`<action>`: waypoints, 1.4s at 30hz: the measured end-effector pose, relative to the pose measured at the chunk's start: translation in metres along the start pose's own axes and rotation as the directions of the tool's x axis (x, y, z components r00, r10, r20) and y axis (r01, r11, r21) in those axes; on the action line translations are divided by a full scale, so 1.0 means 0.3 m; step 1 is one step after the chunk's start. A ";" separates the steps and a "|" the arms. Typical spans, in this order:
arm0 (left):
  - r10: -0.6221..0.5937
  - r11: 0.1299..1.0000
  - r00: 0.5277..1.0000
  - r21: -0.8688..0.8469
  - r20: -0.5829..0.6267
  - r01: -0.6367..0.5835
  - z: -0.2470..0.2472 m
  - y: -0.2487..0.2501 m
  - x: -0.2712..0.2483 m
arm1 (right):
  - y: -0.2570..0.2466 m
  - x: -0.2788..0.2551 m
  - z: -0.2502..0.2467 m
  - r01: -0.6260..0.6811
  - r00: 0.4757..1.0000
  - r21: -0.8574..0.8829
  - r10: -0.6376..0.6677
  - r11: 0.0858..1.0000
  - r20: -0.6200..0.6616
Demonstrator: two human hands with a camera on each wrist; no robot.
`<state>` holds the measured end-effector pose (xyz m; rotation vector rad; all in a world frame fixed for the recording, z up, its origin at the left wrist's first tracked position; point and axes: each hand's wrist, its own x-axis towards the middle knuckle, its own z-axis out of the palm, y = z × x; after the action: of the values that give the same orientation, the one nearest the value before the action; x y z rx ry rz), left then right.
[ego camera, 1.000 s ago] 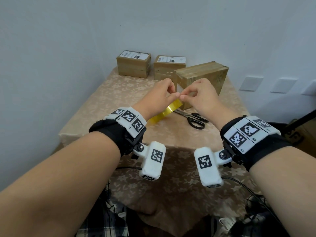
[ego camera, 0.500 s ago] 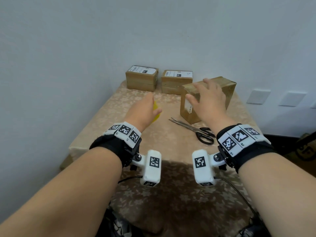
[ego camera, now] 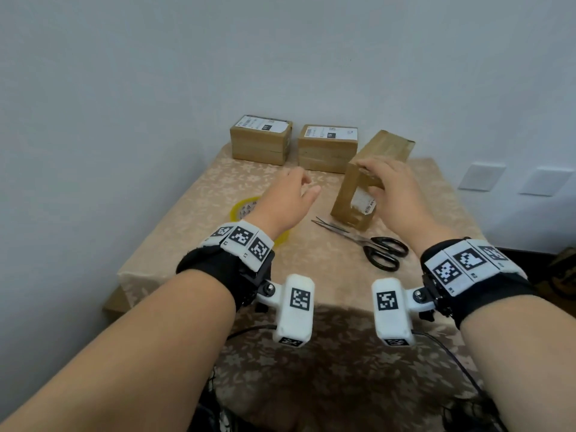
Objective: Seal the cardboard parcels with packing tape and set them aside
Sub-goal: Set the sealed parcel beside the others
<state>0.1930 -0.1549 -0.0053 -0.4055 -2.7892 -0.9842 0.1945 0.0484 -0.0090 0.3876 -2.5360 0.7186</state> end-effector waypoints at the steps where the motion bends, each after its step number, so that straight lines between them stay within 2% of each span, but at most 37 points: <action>1: 0.007 0.996 0.999 -0.086 0.054 -0.002 0.008 0.020 0.001 | 0.009 -0.012 -0.019 0.002 1.000 0.024 -0.002 1.000 -0.005; 5: 0.092 0.934 0.952 -0.356 0.291 0.019 0.075 0.097 -0.009 | 0.009 -0.061 -0.060 -0.053 0.997 0.175 0.060 0.983 -0.039; 7: 0.140 0.903 0.945 -0.429 0.296 0.000 0.126 0.126 -0.003 | -0.010 -0.077 -0.056 -0.189 0.978 0.232 0.205 0.954 -0.046; 10: 0.124 0.902 0.967 -0.432 0.221 -0.017 0.173 0.153 0.010 | -0.032 -0.075 -0.041 -0.416 0.885 0.382 0.463 0.825 -0.037; 15: 0.163 0.899 0.963 -0.435 0.214 -0.056 0.182 0.189 -0.006 | -0.005 -0.058 -0.033 -0.572 0.701 0.468 0.698 0.674 -0.149; 17: 0.176 0.874 0.950 -0.486 0.258 -0.030 0.184 0.196 -0.010 | 0.019 -0.058 -0.042 -0.569 0.661 0.507 0.726 0.648 -0.186; 19: 0.187 0.868 0.943 -0.496 0.275 -0.027 0.186 0.209 -0.017 | 0.048 -0.057 -0.058 -0.505 0.671 0.529 0.696 0.682 -0.257; 21: 0.182 0.901 0.962 -0.426 0.203 -0.080 0.193 0.218 -0.015 | 0.064 -0.058 -0.093 -0.440 0.700 0.534 0.648 0.722 -0.299; 23: 0.132 0.925 0.986 -0.370 0.098 -0.087 0.198 0.216 0.001 | 0.085 -0.051 -0.131 -0.375 0.709 0.586 0.629 0.718 -0.318; 26: 0.003 0.930 1.000 -0.367 0.006 -0.001 0.190 0.218 0.069 | 0.139 -0.031 -0.166 -0.397 0.676 0.691 0.702 0.603 -0.224; 29: -0.088 0.938 0.996 -0.335 0.021 0.090 0.166 0.229 0.178 | 0.199 0.008 -0.191 -0.400 0.680 0.780 0.726 0.482 -0.100; 31: -0.147 0.889 0.982 -0.420 0.119 0.184 0.149 0.233 0.256 | 0.245 0.051 -0.206 -0.393 0.711 0.797 0.701 0.459 -0.053; 32: -0.169 0.838 0.965 -0.487 0.201 0.248 0.146 0.234 0.290 | 0.270 0.077 -0.211 -0.398 0.717 0.805 0.697 0.440 -0.027; 33: -0.181 0.776 0.941 -0.547 0.285 0.315 0.147 0.236 0.319 | 0.294 0.105 -0.218 -0.425 0.705 0.804 0.709 0.416 0.006; 35: -0.173 0.692 0.901 -0.602 0.398 0.399 0.155 0.246 0.363 | 0.345 0.167 -0.228 -0.488 0.636 0.788 0.771 0.376 0.026; 37: -0.167 0.668 0.887 -0.612 0.431 0.424 0.172 0.253 0.410 | 0.393 0.232 -0.232 -0.586 0.554 0.721 0.832 0.368 0.025; 38: -0.168 0.656 0.886 -0.622 0.431 0.427 0.182 0.254 0.434 | 0.407 0.258 -0.236 -0.640 0.541 0.661 0.841 0.391 0.027; 40: -0.176 0.649 0.899 -0.639 0.401 0.412 0.203 0.252 0.485 | 0.433 0.300 -0.240 -0.704 0.551 0.582 0.830 0.407 0.085; 42: -0.188 0.662 0.911 -0.638 0.368 0.394 0.228 0.251 0.538 | 0.441 0.327 -0.241 -0.729 0.562 0.582 0.801 0.361 0.206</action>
<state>0.0585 -0.0229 0.0243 -0.1618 -2.6250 -2.2557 0.0866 0.1836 0.0403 -0.7548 -2.1815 1.8882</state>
